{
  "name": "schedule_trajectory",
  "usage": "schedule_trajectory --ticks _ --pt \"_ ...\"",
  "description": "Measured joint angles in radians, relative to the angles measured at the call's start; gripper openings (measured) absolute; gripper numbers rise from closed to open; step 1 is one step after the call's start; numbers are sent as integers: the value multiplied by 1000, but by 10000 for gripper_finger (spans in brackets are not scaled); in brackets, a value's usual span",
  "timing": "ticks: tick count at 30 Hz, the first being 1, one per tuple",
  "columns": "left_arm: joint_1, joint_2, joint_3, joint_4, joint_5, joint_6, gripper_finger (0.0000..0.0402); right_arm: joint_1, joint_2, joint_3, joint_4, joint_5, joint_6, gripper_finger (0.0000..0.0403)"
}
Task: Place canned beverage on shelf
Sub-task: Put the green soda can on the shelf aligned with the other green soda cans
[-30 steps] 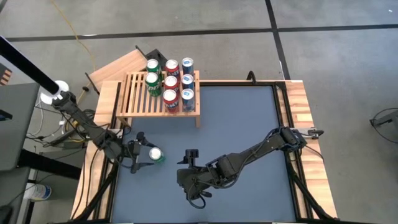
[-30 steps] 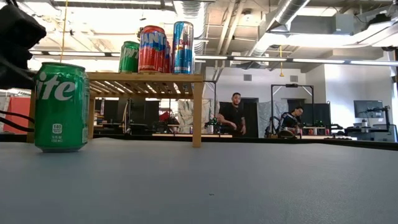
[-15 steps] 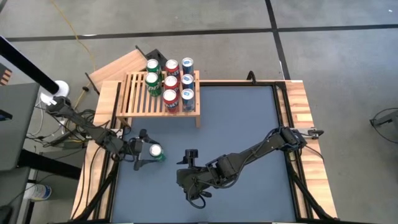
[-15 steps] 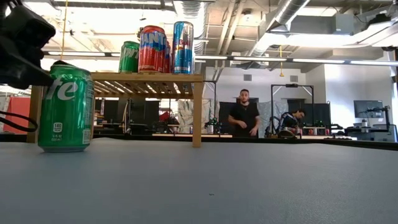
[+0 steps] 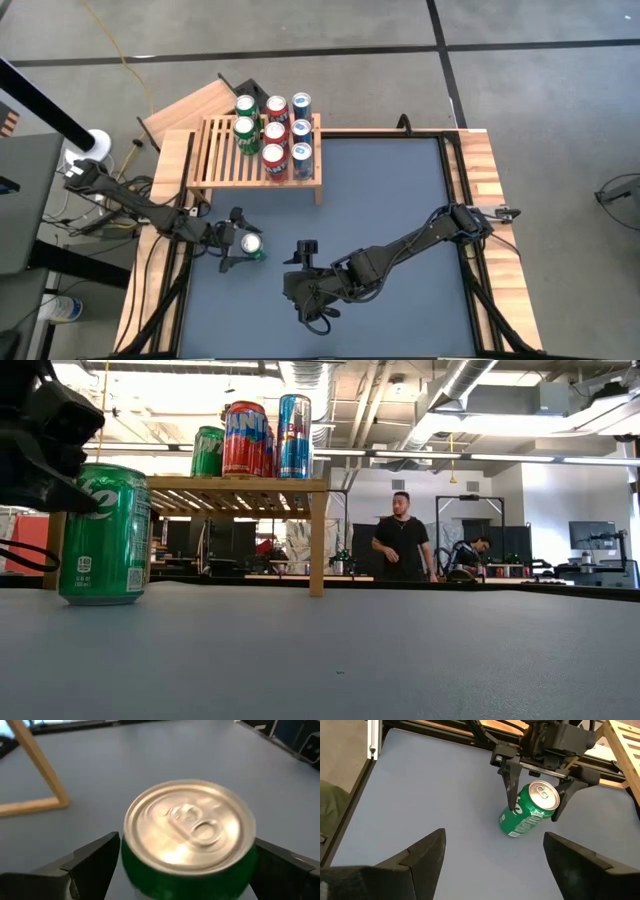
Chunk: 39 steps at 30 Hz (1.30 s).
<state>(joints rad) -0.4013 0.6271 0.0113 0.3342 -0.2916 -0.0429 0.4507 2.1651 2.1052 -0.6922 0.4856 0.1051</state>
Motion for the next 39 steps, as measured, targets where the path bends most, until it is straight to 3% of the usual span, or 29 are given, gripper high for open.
schedule_trajectory --ticks 4,11,17,19,25,39 --pt "8 24 0 0 5 -30 355 1 0 0 1 0 1 329" --pt "9 28 0 7 22 -45 291 1 0 0 1 0 8 329" --pt "9 28 8 9 20 -70 290 1 0 0 0 0 10 329" --pt "8 28 18 11 -27 -129 295 2 0 0 0 0 11 329" --pt "8 29 24 2 -306 -369 297 3 0 0 0 -13 10 329" --pt "5 61 49 -46 -409 -363 295 3 0 0 -6 -14 -8 329"
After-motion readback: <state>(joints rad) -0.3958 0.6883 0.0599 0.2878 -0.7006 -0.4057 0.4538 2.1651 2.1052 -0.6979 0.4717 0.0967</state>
